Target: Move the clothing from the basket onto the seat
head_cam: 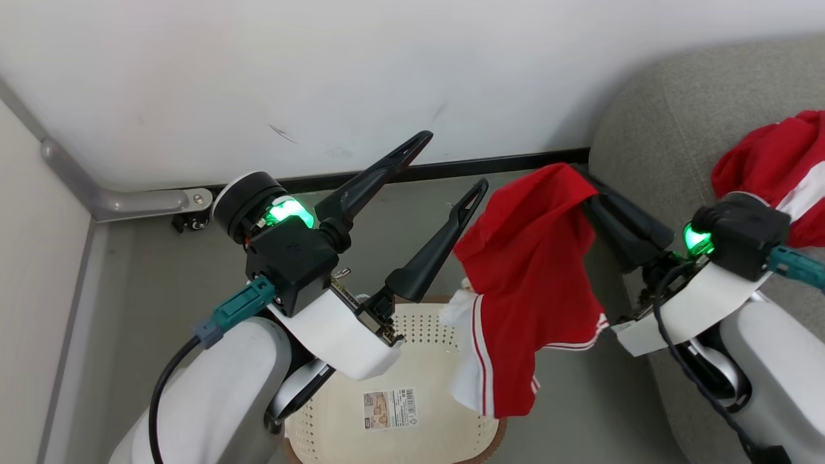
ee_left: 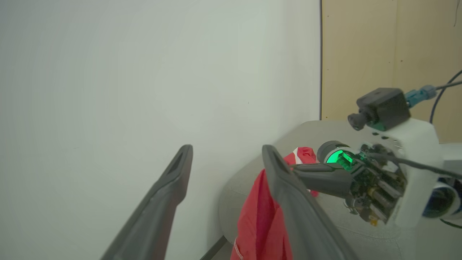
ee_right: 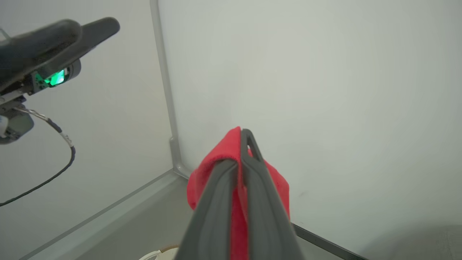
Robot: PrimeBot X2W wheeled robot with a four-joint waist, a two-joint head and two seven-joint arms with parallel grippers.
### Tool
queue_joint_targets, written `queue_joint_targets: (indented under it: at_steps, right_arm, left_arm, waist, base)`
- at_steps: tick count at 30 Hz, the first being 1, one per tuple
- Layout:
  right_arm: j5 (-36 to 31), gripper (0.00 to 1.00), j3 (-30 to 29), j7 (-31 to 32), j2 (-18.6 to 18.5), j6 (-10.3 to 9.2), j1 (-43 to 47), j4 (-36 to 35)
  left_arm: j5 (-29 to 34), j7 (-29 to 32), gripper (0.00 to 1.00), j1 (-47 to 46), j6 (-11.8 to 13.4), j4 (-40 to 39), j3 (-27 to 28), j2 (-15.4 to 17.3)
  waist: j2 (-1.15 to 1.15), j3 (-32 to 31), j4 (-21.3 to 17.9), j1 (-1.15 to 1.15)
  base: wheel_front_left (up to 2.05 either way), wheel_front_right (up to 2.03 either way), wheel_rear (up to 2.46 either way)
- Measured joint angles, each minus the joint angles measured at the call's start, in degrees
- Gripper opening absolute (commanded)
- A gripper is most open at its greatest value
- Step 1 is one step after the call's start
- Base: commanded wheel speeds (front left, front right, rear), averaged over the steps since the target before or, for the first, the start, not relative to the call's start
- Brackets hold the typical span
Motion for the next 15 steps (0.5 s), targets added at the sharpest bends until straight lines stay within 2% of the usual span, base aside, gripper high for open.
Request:
queue_joint_targets:
  at_steps: [6,15]
  right_arm:
    - [-0.83,0.00,-4.21,0.00,-1.04,0.00,0.07,-1.83]
    - [-2.24,0.00,-7.03,0.01,-1.30,0.00,0.37,-5.11]
  left_arm:
    - [-0.43,0.00,1.00,0.00,0.00,0.07,-0.71,0.00]
    - [-0.82,0.08,1.00,-0.03,-0.01,0.41,-1.70,0.03]
  waist:
    - [0.00,0.59,-1.46,0.00]
    - [0.00,1.36,-4.23,0.00]
  base:
    - [0.00,0.00,0.00]
    - [0.00,0.00,0.00]
